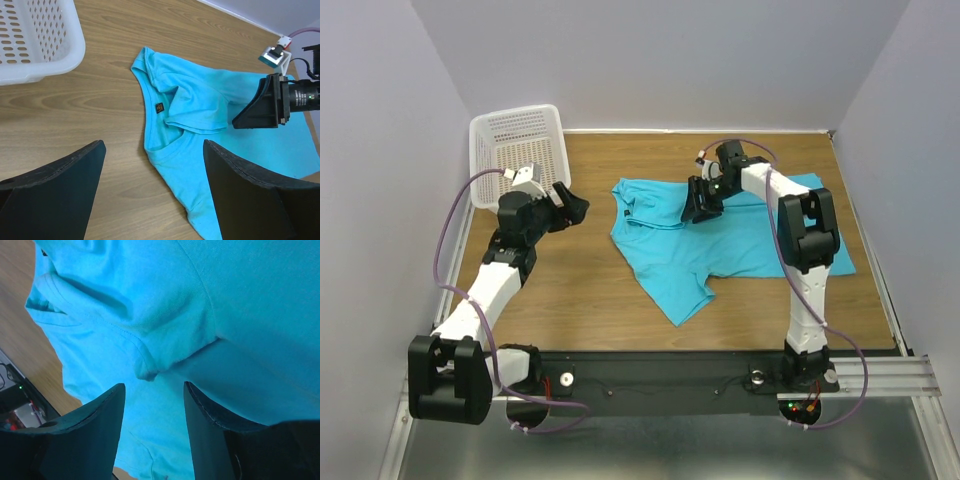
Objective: Fold and stack the t-shirts
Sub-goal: Fold the tshirt
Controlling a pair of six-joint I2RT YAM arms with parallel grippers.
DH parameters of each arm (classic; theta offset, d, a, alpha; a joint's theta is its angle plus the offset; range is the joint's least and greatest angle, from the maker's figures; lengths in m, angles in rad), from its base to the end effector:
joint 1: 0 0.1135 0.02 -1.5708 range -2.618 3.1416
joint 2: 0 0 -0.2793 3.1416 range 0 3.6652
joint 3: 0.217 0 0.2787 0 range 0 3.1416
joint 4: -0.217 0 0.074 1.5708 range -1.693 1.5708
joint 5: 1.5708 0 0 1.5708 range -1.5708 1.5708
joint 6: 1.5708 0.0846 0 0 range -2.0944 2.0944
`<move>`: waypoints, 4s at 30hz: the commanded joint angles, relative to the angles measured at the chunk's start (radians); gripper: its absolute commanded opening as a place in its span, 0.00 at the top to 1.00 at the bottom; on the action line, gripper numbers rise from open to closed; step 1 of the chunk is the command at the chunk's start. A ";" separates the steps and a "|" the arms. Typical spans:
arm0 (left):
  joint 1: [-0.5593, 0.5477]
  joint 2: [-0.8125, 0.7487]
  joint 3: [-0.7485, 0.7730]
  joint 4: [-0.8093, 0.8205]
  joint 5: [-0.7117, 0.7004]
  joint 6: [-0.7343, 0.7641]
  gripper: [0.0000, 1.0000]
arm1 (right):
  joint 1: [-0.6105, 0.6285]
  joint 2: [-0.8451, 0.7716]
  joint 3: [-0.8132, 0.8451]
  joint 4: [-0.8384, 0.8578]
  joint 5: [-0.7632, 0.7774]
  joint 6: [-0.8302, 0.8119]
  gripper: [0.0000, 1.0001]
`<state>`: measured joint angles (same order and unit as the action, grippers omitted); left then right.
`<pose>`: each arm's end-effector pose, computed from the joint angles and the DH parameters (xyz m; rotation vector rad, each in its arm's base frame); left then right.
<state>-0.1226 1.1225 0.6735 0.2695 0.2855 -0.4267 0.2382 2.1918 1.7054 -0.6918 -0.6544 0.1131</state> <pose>0.3175 -0.0631 0.2734 -0.0583 1.7871 -0.6476 0.4787 0.1692 0.1361 -0.3511 2.6868 0.9974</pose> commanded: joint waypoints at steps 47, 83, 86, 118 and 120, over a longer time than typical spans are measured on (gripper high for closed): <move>-0.008 0.199 0.081 0.158 0.155 -0.046 0.21 | 0.044 -0.124 -0.121 0.075 0.142 0.094 0.94; -0.215 1.053 1.002 -0.253 -0.223 0.083 0.50 | 0.041 -0.060 -0.070 0.075 0.121 0.100 0.94; -0.215 1.079 1.044 -0.268 -0.218 0.083 0.52 | 0.041 -0.056 -0.067 0.075 0.119 0.103 0.94; -0.161 1.151 1.134 -0.337 -0.177 0.085 1.00 | 0.000 -0.086 -0.096 0.075 0.203 0.092 0.96; -0.163 1.155 1.140 -0.337 -0.172 0.085 1.00 | -0.002 -0.087 -0.095 0.075 0.211 0.091 0.96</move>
<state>-0.2924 2.2837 1.7546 -0.0734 0.1101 -0.3500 0.2436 2.1361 1.5967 -0.6357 -0.4690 0.2165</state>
